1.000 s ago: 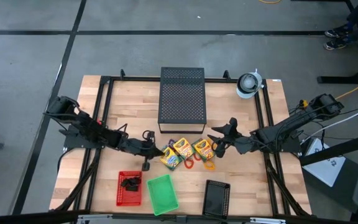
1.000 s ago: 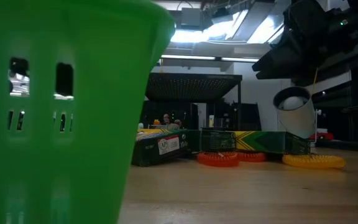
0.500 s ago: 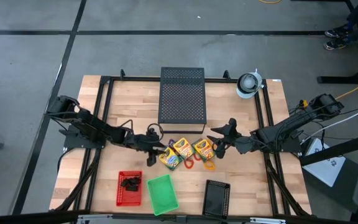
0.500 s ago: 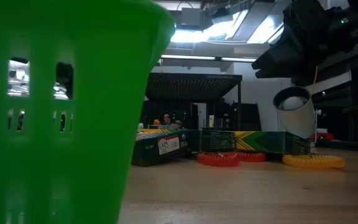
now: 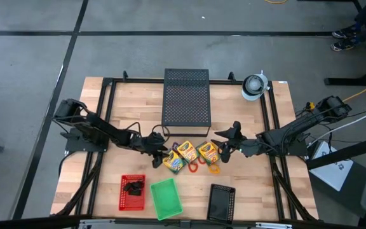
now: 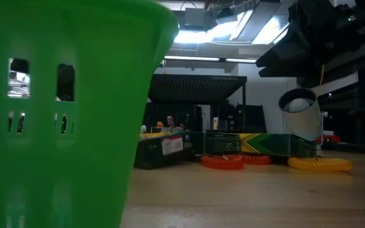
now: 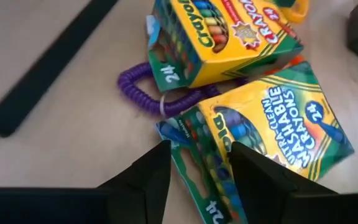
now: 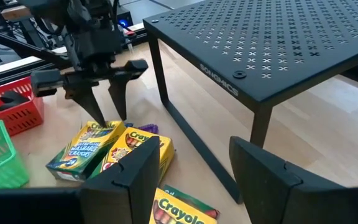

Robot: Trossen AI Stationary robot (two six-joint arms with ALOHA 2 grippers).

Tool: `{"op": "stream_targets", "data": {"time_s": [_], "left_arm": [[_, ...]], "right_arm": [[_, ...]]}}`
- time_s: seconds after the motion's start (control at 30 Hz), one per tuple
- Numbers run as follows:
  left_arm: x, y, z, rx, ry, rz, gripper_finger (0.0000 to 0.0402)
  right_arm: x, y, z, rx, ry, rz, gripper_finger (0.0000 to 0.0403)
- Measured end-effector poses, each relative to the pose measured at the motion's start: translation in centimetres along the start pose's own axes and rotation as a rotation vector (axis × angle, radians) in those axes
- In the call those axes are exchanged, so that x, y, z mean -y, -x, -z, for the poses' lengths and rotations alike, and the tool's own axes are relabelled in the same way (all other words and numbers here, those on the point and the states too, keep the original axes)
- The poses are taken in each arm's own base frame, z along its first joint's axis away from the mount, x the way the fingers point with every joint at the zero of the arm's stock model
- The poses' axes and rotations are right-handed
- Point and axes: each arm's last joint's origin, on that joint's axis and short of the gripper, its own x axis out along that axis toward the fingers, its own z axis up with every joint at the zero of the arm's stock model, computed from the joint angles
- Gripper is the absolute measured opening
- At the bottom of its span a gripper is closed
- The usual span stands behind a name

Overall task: Pick & Place Office Desk Supplies
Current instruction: Put the crayon box into the green bin

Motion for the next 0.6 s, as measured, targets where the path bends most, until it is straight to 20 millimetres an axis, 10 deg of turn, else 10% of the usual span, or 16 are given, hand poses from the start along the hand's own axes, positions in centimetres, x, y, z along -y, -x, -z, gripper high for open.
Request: {"op": "stream_targets", "data": {"time_s": [0.6], "left_arm": [[1.3, -1.9, -1.3, 0.004, -0.159, 0.031, 0.0005]], "right_arm": [[0.0, 0.0, 0.0, 0.001, 0.022, 0.000, 0.0196]]}}
